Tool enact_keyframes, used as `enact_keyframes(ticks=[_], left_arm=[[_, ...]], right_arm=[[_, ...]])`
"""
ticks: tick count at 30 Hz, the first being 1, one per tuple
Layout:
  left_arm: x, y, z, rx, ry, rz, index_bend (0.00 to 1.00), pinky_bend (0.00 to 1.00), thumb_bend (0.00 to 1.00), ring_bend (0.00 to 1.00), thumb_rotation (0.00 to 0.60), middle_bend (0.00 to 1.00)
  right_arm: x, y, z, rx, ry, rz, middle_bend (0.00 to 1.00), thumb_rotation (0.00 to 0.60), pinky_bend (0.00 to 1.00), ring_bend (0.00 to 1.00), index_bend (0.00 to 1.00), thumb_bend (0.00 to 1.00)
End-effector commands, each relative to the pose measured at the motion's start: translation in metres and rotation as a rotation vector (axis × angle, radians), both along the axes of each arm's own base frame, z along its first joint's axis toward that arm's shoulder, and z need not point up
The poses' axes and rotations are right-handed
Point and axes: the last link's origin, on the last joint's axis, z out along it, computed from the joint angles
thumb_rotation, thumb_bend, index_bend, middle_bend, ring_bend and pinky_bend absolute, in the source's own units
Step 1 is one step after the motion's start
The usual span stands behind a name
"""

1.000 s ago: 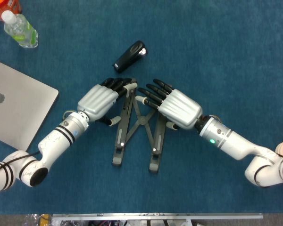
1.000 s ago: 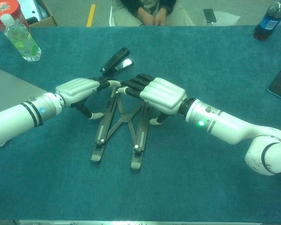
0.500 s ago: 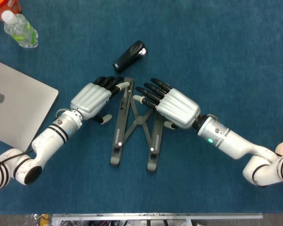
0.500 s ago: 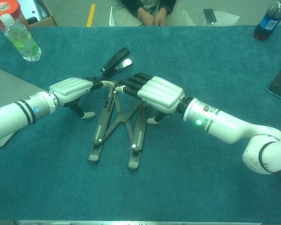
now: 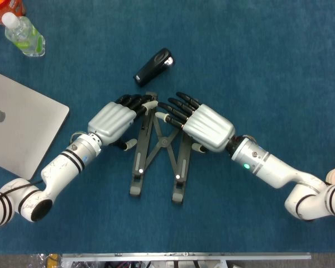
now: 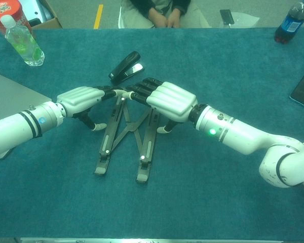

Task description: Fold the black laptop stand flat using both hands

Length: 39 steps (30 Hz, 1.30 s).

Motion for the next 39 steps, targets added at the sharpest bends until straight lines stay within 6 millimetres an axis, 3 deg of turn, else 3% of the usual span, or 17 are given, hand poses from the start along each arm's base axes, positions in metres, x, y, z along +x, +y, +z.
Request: enact_keyframes(ticks=[1,20,31,39], left_arm=[[0.002,-0.001,-0.001,-0.004,-0.003,-0.004,0.0,0.07,0.29,0.0,0.6,0.0],[0.007,-0.005,0.004,-0.006,-0.005,-0.012,0.0,0.07,0.29,0.0,0.6,0.0],[-0.015,0.006,0.053,0.136,0.023,0.028,0.0,0.07,0.29,0.0,0.6,0.0],[-0.024,0.008,0.089,0.229,0.018,0.057,0.0,0.06,0.29,0.0,0.6,0.0]], right_arm=[[0.001,0.0,-0.001,-0.002,-0.002,0.004,0.0,0.6,0.05,0.0,0.0,0.12],[0.01,-0.004,-0.009,-0.003,-0.01,0.007,0.0,0.6,0.05,0.0,0.0,0.12],[0.039,-0.02,0.029,0.232,-0.085,-0.101,0.0,0.6,0.05,0.0,0.0,0.12],[0.051,-0.029,0.038,0.334,0.013,-0.079,0.0,0.6,0.05,0.0,0.0,0.14]])
